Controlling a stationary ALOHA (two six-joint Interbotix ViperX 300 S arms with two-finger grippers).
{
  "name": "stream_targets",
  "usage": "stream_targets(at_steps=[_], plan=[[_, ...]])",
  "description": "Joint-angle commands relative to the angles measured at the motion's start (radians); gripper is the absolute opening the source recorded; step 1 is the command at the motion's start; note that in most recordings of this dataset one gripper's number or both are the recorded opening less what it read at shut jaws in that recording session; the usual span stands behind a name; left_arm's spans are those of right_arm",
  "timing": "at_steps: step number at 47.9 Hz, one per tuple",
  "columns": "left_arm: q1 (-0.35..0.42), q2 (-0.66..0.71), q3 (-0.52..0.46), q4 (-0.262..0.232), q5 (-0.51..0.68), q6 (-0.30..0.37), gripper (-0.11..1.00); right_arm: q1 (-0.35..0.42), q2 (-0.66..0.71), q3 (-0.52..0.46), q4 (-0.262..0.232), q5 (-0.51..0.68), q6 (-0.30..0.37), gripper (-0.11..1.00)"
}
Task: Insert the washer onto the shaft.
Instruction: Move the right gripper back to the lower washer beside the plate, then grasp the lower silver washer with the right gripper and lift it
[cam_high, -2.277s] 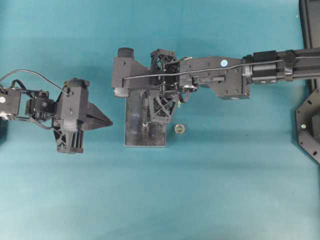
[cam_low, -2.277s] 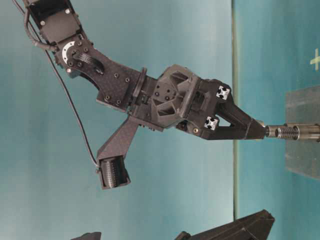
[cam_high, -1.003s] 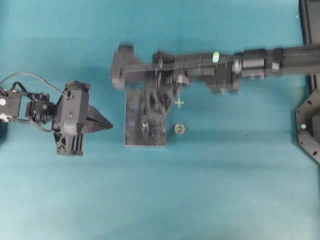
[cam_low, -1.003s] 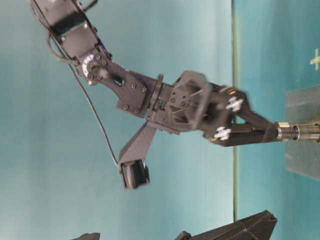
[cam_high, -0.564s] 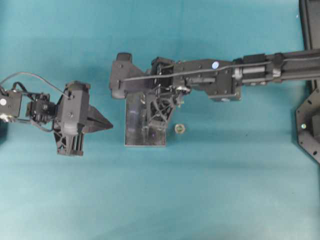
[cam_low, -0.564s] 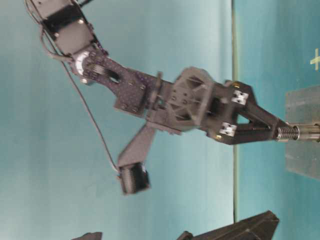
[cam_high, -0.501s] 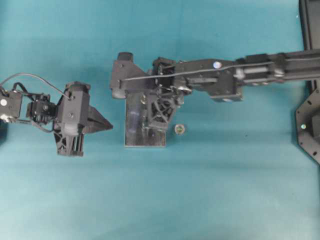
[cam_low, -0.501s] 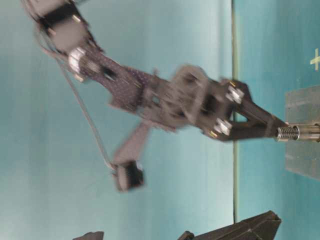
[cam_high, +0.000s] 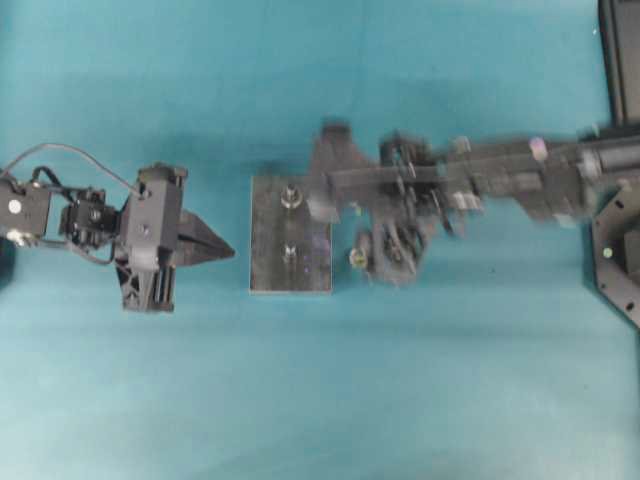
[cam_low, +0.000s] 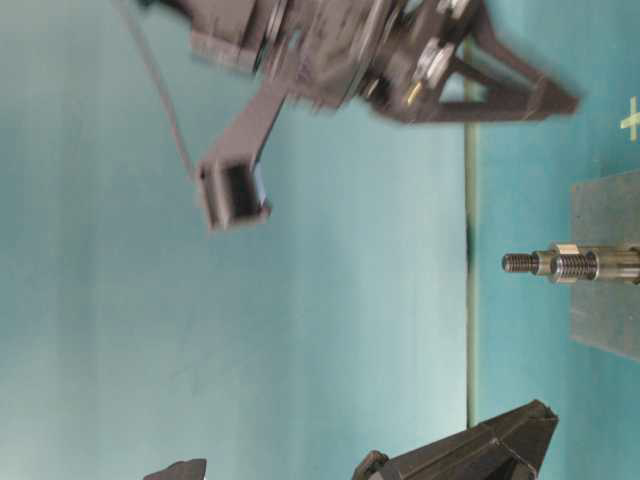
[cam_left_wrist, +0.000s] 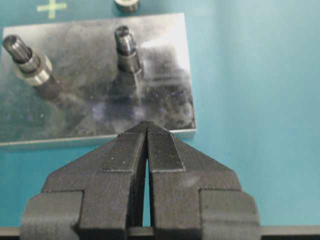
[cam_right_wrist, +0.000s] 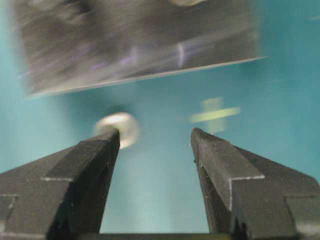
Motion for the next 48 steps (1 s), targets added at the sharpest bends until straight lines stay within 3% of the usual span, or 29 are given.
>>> stream_targets(at_steps=[1,11,48], plan=[[0.005,-0.011,-0.011,0.003,-0.009,-0.002,0.00,0.028,-0.023,0.028,0.002,-0.054,0.025,0.61],[0.005,-0.015,-0.005,0.003,-0.008,0.000,0.00,0.038,0.012,0.052,0.000,-0.138,0.083,0.61],[0.005,-0.009,-0.009,0.003,-0.008,0.000,0.00,0.017,0.126,0.041,-0.021,-0.183,0.084,0.59]])
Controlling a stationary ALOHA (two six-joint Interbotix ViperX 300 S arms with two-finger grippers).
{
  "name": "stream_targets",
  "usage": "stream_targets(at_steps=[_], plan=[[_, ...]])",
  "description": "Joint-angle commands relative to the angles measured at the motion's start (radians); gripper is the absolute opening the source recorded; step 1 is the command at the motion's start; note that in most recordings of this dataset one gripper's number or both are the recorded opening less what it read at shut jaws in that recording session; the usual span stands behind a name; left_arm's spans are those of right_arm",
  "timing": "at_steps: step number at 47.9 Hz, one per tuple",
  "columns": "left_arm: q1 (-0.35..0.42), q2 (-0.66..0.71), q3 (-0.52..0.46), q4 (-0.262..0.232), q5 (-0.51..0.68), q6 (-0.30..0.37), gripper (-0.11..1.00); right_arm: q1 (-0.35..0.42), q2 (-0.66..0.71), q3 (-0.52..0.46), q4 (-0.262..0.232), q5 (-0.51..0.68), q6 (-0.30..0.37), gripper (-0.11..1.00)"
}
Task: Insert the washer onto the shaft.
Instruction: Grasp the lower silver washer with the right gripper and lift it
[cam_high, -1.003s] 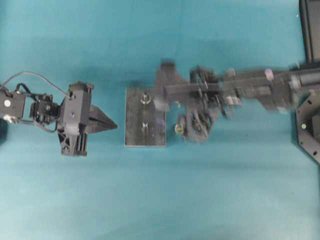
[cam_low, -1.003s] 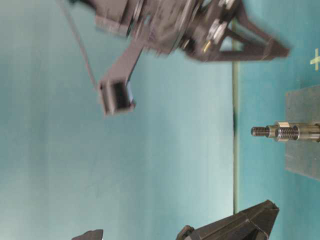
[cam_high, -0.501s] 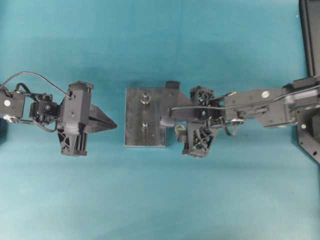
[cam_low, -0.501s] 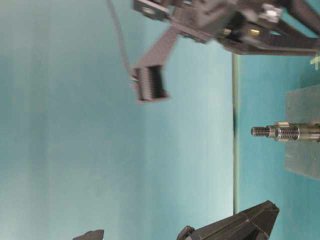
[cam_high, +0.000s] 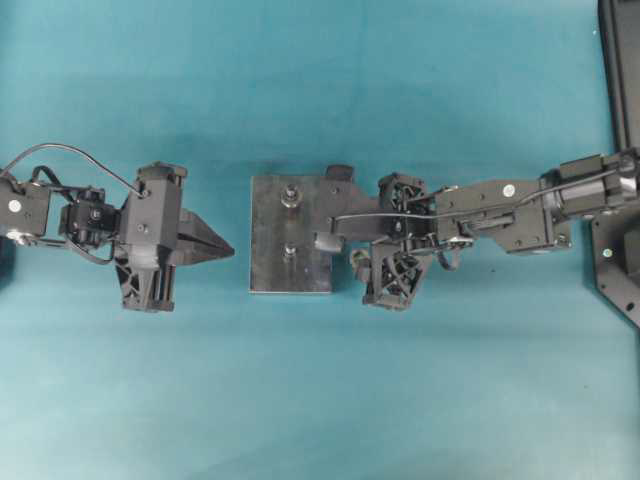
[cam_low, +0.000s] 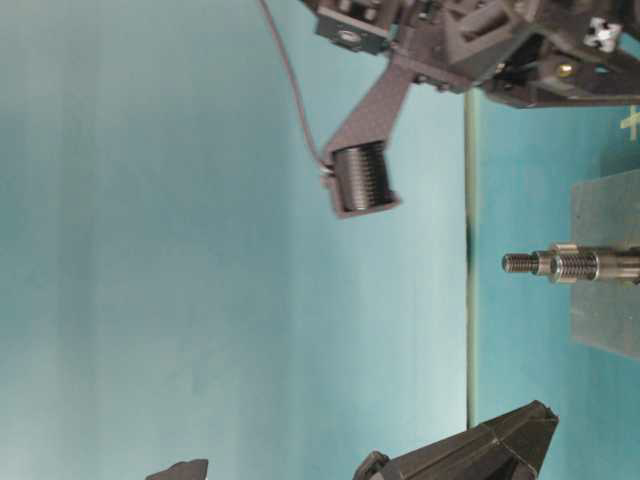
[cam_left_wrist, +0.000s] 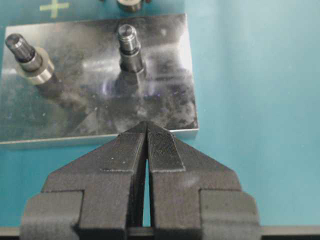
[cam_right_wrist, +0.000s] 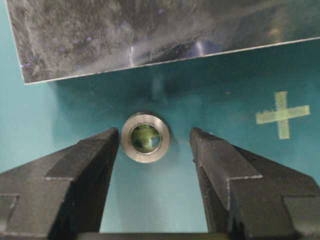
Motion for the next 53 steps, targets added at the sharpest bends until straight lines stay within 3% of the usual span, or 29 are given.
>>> stream_targets(at_steps=[1,9,18,27,37,53], plan=[[0.002,-0.009,-0.012,0.002,-0.008,0.000,0.00,0.002,-0.009,-0.018,-0.005,-0.008,0.012,0.59],[0.002,-0.009,-0.012,0.002,-0.008,0.000,0.00,0.002,-0.002,-0.023,-0.006,-0.011,0.011,0.52],[0.002,-0.009,-0.012,0.002,-0.008,0.000,0.00,0.008,0.009,-0.023,-0.006,-0.008,0.014,0.34],[0.002,-0.009,-0.012,0.002,-0.008,0.000,0.00,0.006,-0.020,-0.041,-0.006,0.017,0.021,0.34],[0.002,-0.009,-0.014,0.002,-0.011,0.000,0.00,-0.009,-0.083,-0.100,-0.003,0.115,0.098,0.34],[0.002,-0.011,-0.014,0.002,-0.012,0.000,0.00,0.006,-0.100,-0.245,-0.005,0.202,0.084,0.34]])
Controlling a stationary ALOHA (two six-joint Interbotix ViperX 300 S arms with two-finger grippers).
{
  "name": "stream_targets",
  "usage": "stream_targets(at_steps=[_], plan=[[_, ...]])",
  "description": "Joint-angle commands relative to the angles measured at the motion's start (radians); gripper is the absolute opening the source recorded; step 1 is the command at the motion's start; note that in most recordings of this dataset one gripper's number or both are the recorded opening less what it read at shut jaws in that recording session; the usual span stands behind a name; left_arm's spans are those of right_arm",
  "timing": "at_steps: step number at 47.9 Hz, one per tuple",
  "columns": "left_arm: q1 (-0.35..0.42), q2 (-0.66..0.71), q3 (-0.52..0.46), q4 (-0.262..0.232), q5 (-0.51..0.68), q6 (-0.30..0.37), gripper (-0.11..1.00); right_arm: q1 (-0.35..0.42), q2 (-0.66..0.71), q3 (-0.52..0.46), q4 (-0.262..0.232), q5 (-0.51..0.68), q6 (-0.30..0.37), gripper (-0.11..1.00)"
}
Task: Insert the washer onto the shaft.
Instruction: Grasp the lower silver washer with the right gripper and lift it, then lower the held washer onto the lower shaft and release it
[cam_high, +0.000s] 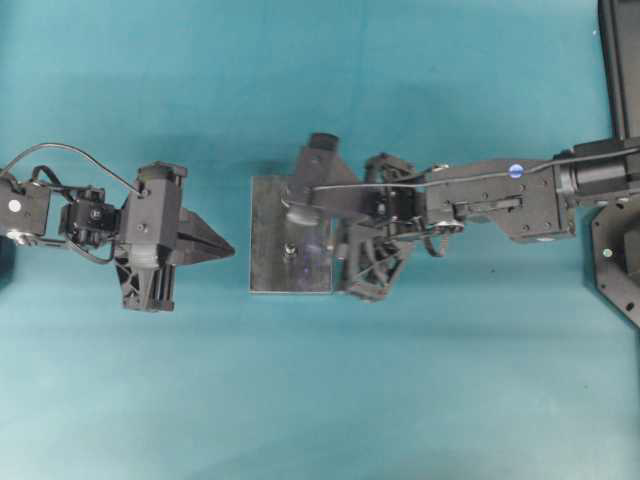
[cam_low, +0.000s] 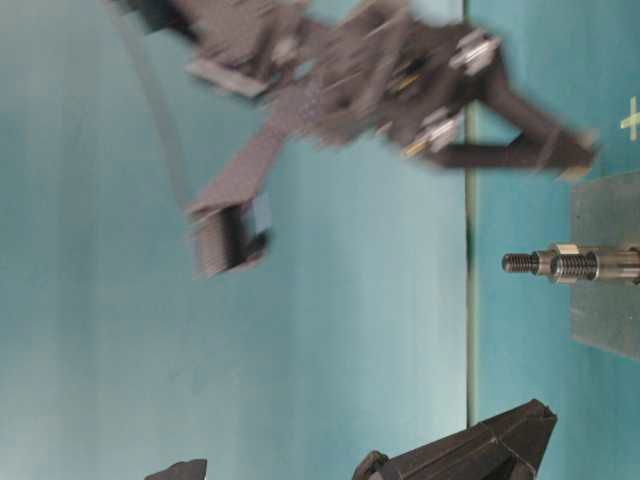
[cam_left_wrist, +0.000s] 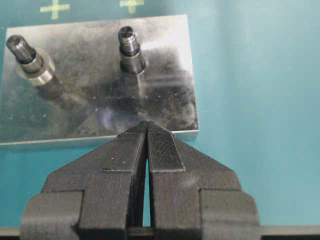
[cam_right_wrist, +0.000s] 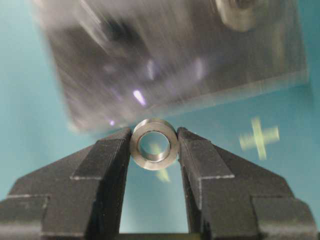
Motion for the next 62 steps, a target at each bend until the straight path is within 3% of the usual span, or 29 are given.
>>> stream_targets(at_steps=[1,21,37,47,62], plan=[[0.000,-0.011,-0.014,0.003,-0.009,0.000,0.00,0.003,-0.026,-0.063,-0.002,0.008,-0.006,0.34],[0.000,-0.012,-0.012,0.003,-0.009,0.000,0.00,0.017,0.077,-0.204,-0.002,0.049,-0.014,0.34],[0.000,-0.014,-0.008,0.003,-0.009,-0.002,0.00,0.017,0.110,-0.215,-0.003,0.084,-0.015,0.34],[0.000,-0.015,-0.008,0.003,-0.009,-0.002,0.00,0.014,0.126,-0.227,-0.041,0.087,-0.014,0.34],[0.000,-0.015,-0.009,0.003,-0.009,-0.003,0.00,0.015,0.150,-0.255,-0.040,0.137,-0.015,0.34]])
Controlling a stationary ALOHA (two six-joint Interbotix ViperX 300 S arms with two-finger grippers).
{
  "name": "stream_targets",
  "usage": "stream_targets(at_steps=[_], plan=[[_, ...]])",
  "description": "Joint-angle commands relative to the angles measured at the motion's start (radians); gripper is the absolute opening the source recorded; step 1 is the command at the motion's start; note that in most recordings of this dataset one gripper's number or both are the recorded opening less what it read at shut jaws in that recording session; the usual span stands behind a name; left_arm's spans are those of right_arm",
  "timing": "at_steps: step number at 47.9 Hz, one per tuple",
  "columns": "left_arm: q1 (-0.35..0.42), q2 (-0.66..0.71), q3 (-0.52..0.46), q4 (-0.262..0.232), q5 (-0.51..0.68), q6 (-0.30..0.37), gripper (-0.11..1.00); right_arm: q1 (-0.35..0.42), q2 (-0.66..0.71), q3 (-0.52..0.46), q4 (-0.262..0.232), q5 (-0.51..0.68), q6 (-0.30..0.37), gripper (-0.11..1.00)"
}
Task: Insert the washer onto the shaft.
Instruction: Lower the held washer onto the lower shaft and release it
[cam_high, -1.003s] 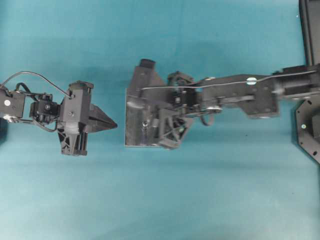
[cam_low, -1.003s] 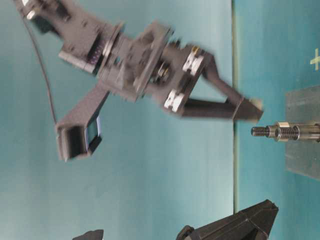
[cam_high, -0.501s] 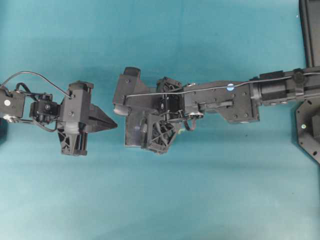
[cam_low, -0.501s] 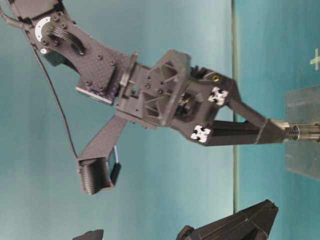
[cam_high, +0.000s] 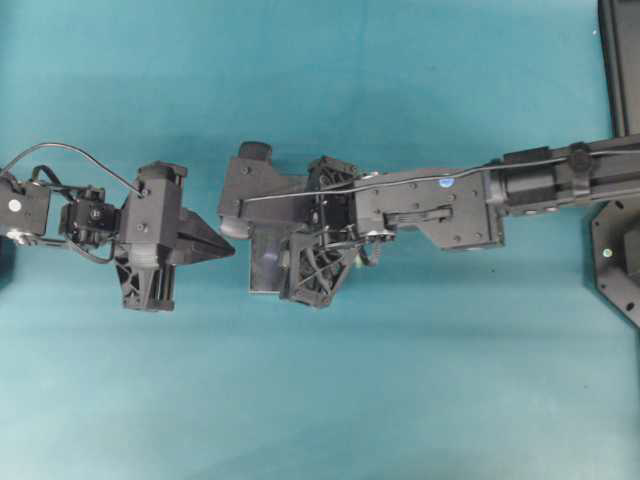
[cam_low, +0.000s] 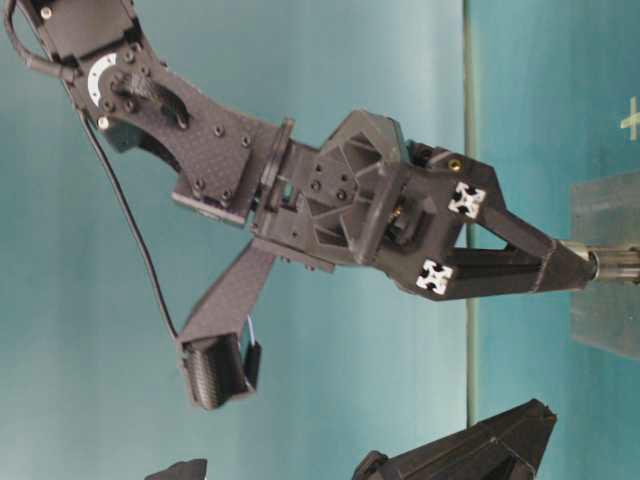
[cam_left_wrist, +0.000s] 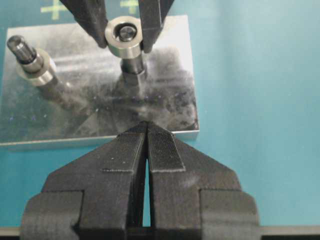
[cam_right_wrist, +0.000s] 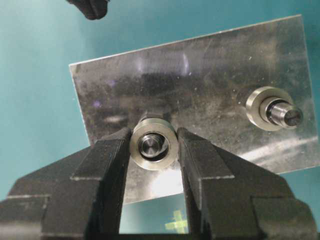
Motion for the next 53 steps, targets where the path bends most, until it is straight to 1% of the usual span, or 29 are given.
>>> stream_targets(at_steps=[1,11,12,14,19,21,28,32,40,46,53], plan=[[0.000,-0.015,-0.009,0.003,-0.008,-0.003,0.00,-0.003,-0.018,-0.020,-0.005,0.003,-0.012,0.34],[0.000,-0.014,-0.011,0.003,-0.008,-0.003,0.00,-0.002,-0.014,-0.015,-0.003,-0.006,-0.012,0.34],[0.000,-0.014,-0.011,0.003,-0.008,-0.003,0.00,-0.002,-0.011,-0.015,-0.003,-0.006,-0.012,0.36],[0.000,-0.012,-0.012,0.003,-0.008,-0.005,0.00,0.000,-0.011,-0.018,0.000,-0.002,-0.011,0.43],[0.000,-0.014,-0.014,0.003,-0.009,-0.021,0.00,0.025,-0.009,-0.025,0.017,0.000,-0.012,0.72],[0.002,-0.012,-0.012,0.003,-0.008,-0.029,0.00,0.038,-0.008,-0.028,0.018,0.000,-0.012,0.76],[0.000,-0.011,-0.012,0.003,-0.008,-0.055,0.00,0.055,0.000,-0.031,0.018,0.003,-0.008,0.68],[0.000,-0.014,-0.012,0.003,-0.009,-0.055,0.00,0.041,0.003,-0.031,0.014,-0.002,-0.011,0.68],[0.000,-0.018,-0.025,0.003,-0.009,-0.048,0.00,-0.011,0.011,-0.031,-0.008,0.003,-0.014,0.67],[0.000,-0.017,-0.025,0.003,-0.009,-0.048,0.00,-0.029,0.015,-0.031,-0.006,0.003,-0.012,0.67],[0.002,-0.025,-0.034,0.003,-0.009,-0.048,0.00,0.012,0.015,-0.031,0.017,-0.020,-0.011,0.67]])
